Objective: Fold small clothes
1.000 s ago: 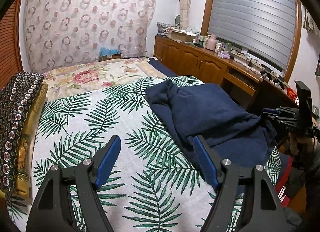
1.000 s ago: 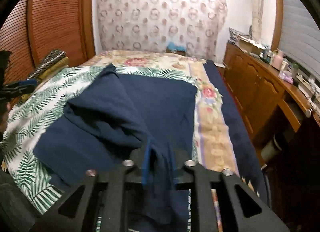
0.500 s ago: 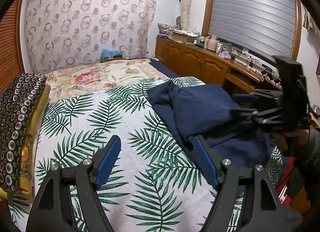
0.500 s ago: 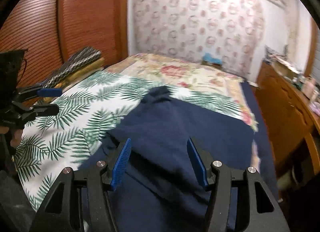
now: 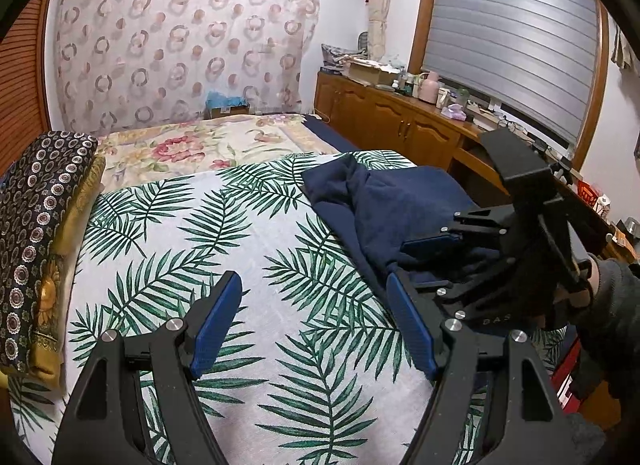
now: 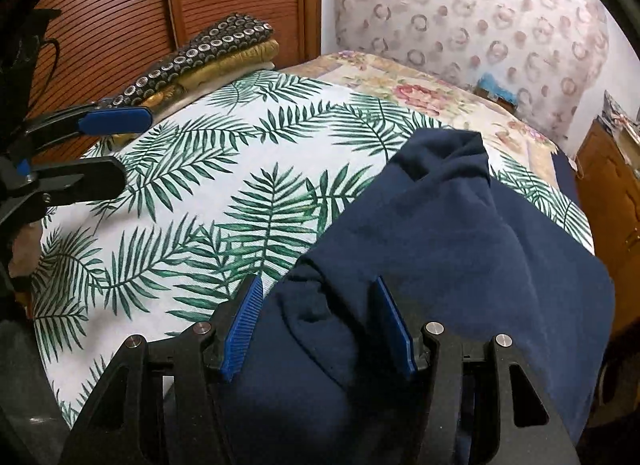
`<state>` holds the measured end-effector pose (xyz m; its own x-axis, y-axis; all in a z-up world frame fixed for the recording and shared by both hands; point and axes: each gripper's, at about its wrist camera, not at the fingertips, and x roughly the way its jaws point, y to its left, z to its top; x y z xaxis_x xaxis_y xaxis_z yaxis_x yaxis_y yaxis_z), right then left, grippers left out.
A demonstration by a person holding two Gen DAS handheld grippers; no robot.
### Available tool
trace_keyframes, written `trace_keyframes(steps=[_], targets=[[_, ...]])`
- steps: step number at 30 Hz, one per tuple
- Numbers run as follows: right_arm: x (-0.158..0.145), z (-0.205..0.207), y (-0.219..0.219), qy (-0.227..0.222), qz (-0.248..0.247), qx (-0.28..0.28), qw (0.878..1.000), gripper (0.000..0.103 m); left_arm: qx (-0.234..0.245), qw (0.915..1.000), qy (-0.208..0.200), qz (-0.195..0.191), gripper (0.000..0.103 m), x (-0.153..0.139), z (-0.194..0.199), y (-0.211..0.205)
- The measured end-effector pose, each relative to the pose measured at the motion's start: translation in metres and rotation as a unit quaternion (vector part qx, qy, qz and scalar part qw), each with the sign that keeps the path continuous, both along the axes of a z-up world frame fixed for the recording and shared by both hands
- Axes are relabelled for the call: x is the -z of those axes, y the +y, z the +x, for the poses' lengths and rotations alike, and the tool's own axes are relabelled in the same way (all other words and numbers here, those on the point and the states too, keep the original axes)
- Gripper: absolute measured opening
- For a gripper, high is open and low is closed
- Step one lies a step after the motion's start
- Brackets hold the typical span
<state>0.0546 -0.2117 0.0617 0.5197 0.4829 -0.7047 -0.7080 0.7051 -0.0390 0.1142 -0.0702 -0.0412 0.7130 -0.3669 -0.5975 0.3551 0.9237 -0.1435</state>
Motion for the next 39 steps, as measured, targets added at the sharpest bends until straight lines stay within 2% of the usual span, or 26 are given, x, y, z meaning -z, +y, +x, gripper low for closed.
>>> trace_keyframes(steps=[2,4,5,6,7,11,15,17,20,24,28,31,33,35,37,39], targets=[[0.003,0.004,0.001,0.004,0.001,0.006,1.000,0.059,0.000,1.0000,0.000,0.000,0.076,0.000,0.000,0.000],[0.002,0.004,-0.004,0.005,0.009,0.009,1.000,0.048,0.001,1.0000,0.001,0.000,0.076,0.000,0.001,0.000],[0.000,0.005,-0.008,0.007,0.012,0.014,1.000,0.033,0.001,1.0000,0.001,0.000,0.076,0.001,0.001,-0.001],[-0.002,0.006,-0.011,0.011,0.020,0.015,1.000,0.010,0.002,1.0000,0.001,0.000,0.076,0.001,0.001,-0.001],[-0.001,0.008,-0.013,0.008,0.028,0.013,0.999,0.007,0.002,1.0000,0.001,0.000,0.076,0.001,0.001,-0.001],[-0.021,0.003,-0.029,-0.024,0.044,0.024,0.998,0.006,0.004,1.0000,0.003,0.000,0.076,0.004,0.001,-0.003],[-0.050,0.004,-0.057,-0.064,0.064,0.066,0.994,0.005,0.006,1.0000,0.004,0.000,0.076,0.005,0.000,-0.004],[-0.064,0.009,-0.071,-0.088,0.058,0.095,0.990,0.005,0.007,1.0000,0.004,-0.001,0.076,0.005,0.000,-0.004],[-0.076,0.028,-0.093,-0.124,0.023,0.157,0.979,0.005,0.010,0.9999,0.005,-0.001,0.076,0.005,0.000,-0.006],[-0.079,0.063,-0.123,-0.113,0.024,0.215,0.970,0.005,0.014,0.9999,0.007,0.001,0.076,0.007,-0.001,-0.008],[-0.064,0.090,-0.131,-0.090,0.000,0.247,0.965,0.005,0.016,0.9998,0.008,0.000,0.076,0.008,-0.002,-0.008],[-0.054,0.108,-0.134,-0.080,-0.015,0.292,0.953,0.005,0.019,0.9998,0.010,0.001,0.076,0.010,-0.003,-0.010],[-0.052,0.112,-0.145,-0.078,0.000,0.321,0.944,0.005,0.021,0.9997,0.013,0.003,0.076,0.011,-0.002,-0.012],[-0.053,0.108,-0.147,-0.065,0.024,0.323,0.944,0.005,0.024,0.9996,0.015,0.004,0.076,0.012,-0.002,-0.014],[-0.052,0.100,-0.143,-0.059,0.027,0.307,0.949,0.008,0.028,0.9995,0.016,0.005,0.076,0.012,-0.003,-0.018],[-0.051,0.084,-0.144,-0.063,0.021,0.291,0.954,0.018,0.034,0.9992,0.019,0.007,0.076,0.013,-0.003,-0.023]])
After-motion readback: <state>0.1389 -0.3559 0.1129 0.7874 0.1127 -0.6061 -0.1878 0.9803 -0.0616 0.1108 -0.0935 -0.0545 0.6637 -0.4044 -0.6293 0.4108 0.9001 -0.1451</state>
